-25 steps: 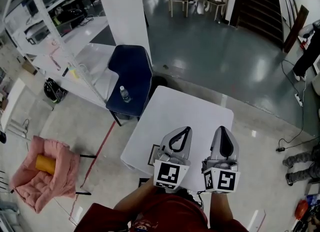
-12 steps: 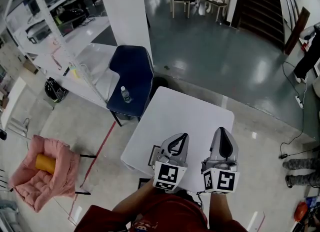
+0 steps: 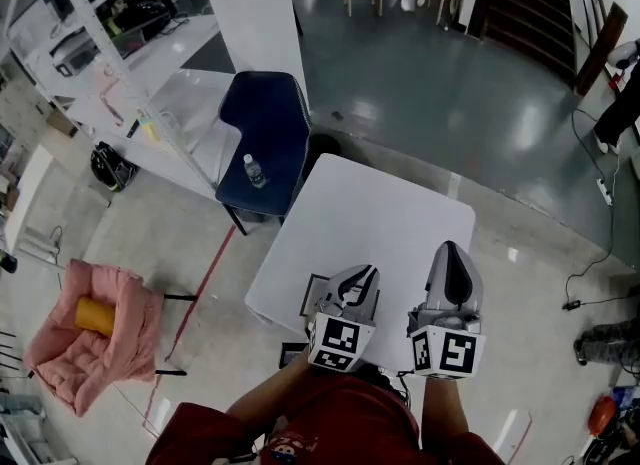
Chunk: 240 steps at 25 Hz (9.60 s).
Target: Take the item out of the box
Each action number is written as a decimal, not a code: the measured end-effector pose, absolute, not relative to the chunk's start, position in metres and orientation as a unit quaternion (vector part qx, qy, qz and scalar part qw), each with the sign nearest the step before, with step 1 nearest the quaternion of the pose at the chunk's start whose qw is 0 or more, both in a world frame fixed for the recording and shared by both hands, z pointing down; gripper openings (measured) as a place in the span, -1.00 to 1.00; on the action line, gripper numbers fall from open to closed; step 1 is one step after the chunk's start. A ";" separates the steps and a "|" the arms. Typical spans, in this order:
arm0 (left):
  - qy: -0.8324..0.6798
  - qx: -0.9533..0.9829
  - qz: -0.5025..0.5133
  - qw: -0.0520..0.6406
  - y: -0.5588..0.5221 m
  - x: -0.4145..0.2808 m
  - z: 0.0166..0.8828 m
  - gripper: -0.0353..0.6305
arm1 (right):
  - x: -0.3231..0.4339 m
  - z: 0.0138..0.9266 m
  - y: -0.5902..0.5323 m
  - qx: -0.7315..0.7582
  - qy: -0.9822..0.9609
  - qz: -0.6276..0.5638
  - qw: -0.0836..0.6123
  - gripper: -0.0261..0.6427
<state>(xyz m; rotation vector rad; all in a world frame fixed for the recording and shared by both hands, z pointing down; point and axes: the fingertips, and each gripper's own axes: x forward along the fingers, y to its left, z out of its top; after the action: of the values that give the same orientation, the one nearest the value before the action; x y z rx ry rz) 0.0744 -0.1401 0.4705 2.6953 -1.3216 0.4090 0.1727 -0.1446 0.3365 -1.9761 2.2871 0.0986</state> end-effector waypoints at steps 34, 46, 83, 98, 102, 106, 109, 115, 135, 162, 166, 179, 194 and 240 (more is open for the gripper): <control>-0.377 0.827 0.372 0.189 -0.111 0.042 0.657 -0.22 | 0.158 0.349 -0.146 -0.643 0.764 0.027 0.050 -0.92; -0.358 0.789 0.425 0.260 -0.117 0.037 0.710 -0.10 | 0.159 0.354 -0.150 -0.644 0.763 0.020 0.043 -0.92; -0.306 0.721 0.502 0.365 -0.113 0.048 0.794 0.07 | 0.170 0.365 -0.155 -0.650 0.759 0.009 0.026 -0.92; -0.299 0.704 0.545 0.343 -0.115 0.039 0.808 -0.04 | 0.169 0.368 -0.161 -0.654 0.756 0.005 0.022 -0.92; -0.302 0.705 0.544 0.340 -0.114 0.042 0.806 -0.17 | 0.173 0.370 -0.159 -0.654 0.756 0.004 0.021 -0.92; -0.297 0.703 0.551 0.336 -0.116 0.036 0.808 -0.28 | 0.169 0.370 -0.163 -0.654 0.756 0.005 0.020 -0.92; -0.294 0.706 0.553 0.331 -0.115 0.037 0.809 -0.38 | 0.171 0.370 -0.162 -0.655 0.756 0.006 0.021 -0.92; -0.294 0.711 0.544 0.334 -0.117 0.037 0.805 -0.52 | 0.169 0.368 -0.164 -0.653 0.757 0.007 0.019 -0.92; -0.314 0.715 0.516 0.351 -0.120 0.034 0.790 -0.70 | 0.168 0.370 -0.167 -0.647 0.762 0.004 0.029 -0.92; -0.336 0.744 0.469 0.338 -0.120 0.025 0.740 -0.76 | 0.154 0.366 -0.161 -0.633 0.773 0.012 0.040 -0.92; -0.340 0.750 0.458 0.335 -0.122 0.023 0.727 -0.76 | 0.153 0.364 -0.164 -0.631 0.774 0.011 0.040 -0.92; -0.364 0.779 0.418 0.294 -0.123 0.022 0.678 -0.77 | 0.147 0.368 -0.165 -0.624 0.780 0.008 0.036 -0.92; -0.409 0.808 0.370 0.206 -0.136 0.024 0.620 -0.78 | 0.143 0.368 -0.163 -0.624 0.781 0.013 0.035 -0.92; -0.532 0.840 0.104 0.034 -0.171 0.026 0.427 -0.78 | 0.146 0.356 -0.153 -0.624 0.780 0.041 0.034 -0.92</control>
<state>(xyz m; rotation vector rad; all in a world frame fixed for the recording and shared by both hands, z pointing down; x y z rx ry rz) 0.0263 -0.1706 0.4269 2.5824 -1.6346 0.3188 0.1457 -0.1528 0.3561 -1.9188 2.3967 0.1253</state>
